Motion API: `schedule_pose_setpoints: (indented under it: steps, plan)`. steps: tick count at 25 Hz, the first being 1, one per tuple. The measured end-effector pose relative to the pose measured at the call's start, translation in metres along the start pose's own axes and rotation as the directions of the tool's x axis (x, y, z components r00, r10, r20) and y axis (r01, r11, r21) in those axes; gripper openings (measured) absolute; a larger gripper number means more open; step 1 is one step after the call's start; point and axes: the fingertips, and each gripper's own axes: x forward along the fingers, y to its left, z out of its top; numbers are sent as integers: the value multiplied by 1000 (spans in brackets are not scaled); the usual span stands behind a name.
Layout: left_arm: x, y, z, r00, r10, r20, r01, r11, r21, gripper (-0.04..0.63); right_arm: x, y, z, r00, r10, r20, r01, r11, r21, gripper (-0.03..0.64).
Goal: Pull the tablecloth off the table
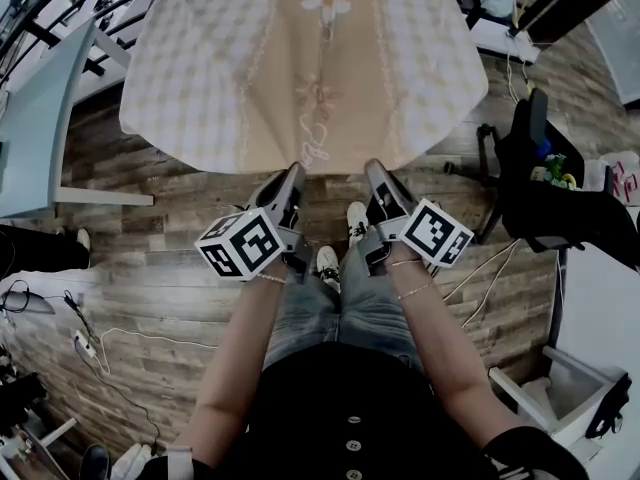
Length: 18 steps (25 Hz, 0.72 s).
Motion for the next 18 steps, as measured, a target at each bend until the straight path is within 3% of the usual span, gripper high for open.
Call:
schedule_pose_setpoints:
  steps: [18]
  plan:
    - [-27, -13, -15, 998, 49, 49, -47, 998, -33, 15, -28, 13, -9, 997, 49, -62, -48, 999, 11, 26]
